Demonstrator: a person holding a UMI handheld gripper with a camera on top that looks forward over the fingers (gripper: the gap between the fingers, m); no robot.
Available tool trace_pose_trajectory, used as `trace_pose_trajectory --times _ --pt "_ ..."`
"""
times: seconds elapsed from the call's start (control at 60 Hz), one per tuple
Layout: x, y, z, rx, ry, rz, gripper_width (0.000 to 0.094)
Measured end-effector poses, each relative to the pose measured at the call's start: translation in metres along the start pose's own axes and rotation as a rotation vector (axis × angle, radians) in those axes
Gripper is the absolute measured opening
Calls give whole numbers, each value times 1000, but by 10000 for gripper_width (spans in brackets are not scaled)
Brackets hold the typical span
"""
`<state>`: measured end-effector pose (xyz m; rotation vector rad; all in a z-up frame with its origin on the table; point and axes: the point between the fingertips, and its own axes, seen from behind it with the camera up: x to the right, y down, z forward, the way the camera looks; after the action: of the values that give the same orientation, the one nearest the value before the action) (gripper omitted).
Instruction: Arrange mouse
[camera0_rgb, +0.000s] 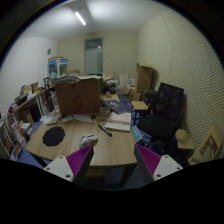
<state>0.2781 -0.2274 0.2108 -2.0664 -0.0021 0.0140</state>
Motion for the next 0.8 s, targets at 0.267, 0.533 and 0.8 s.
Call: trace_pose_trajectory --times 0.267,0.533,0.8 --pt "-48 39 61 -62 -94 0 838" --pt "-113 83 147 -137 -184 -21 842" --pt "-158 112 228 -202 -243 -49 841"
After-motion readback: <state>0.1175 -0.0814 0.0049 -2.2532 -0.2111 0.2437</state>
